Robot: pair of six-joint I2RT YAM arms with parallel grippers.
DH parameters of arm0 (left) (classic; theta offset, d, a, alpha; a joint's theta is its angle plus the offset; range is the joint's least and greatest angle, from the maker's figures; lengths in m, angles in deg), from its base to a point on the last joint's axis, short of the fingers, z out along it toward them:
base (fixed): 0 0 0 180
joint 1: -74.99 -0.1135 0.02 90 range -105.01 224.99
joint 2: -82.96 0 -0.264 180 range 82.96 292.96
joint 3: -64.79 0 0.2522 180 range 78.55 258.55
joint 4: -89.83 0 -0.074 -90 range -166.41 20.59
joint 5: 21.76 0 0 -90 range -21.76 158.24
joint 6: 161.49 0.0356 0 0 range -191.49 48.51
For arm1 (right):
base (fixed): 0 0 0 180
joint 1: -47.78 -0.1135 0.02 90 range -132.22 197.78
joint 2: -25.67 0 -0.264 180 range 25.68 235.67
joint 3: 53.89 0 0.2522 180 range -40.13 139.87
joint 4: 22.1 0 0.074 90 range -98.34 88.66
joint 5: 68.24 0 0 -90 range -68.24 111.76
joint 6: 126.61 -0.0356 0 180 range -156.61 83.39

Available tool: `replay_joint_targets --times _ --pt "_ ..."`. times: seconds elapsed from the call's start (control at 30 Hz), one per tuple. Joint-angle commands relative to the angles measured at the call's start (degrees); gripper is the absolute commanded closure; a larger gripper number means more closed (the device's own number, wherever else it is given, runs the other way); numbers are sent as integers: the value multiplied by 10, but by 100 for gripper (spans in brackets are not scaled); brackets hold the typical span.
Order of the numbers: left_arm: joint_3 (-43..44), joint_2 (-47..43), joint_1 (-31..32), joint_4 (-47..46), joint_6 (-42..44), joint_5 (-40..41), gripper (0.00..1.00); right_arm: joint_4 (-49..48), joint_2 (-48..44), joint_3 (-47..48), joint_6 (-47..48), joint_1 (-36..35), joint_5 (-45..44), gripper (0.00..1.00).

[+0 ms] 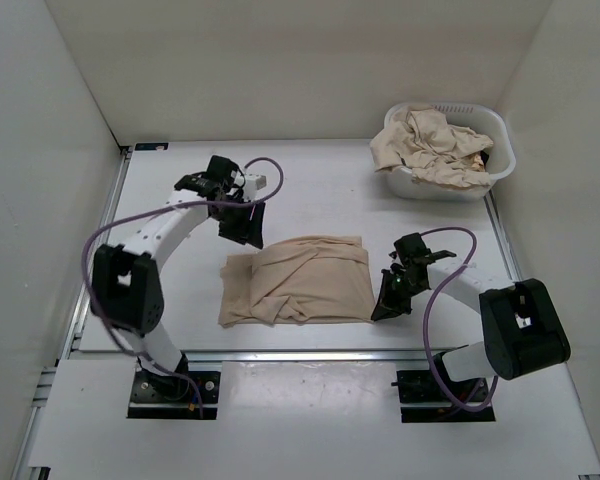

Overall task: Fold and stack the trousers
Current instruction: Fold the trousers

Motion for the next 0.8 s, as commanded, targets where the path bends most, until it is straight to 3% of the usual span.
replay_joint_targets --times 0.0,0.2,0.33,0.37,0.47,0.5,0.77 --pt "12 80 -15 3 0 -36 34 20 10 6 17 1 -6 92" --pt "12 117 -15 3 0 -68 23 25 4 6 17 1 -6 88" --pt "5 141 1 3 0 -67 23 11 4 -6 5 1 -6 86" --pt "5 156 1 -4 0 -67 27 11 10 -6 5 1 -6 86" --pt "37 173 -4 -9 0 -63 74 5 15 -6 5 1 -12 98" --pt "47 173 -4 -9 0 -55 86 5 15 -6 5 1 -12 100" --pt "131 179 -39 -9 0 24 86 31 -47 -46 10 1 -25 100"
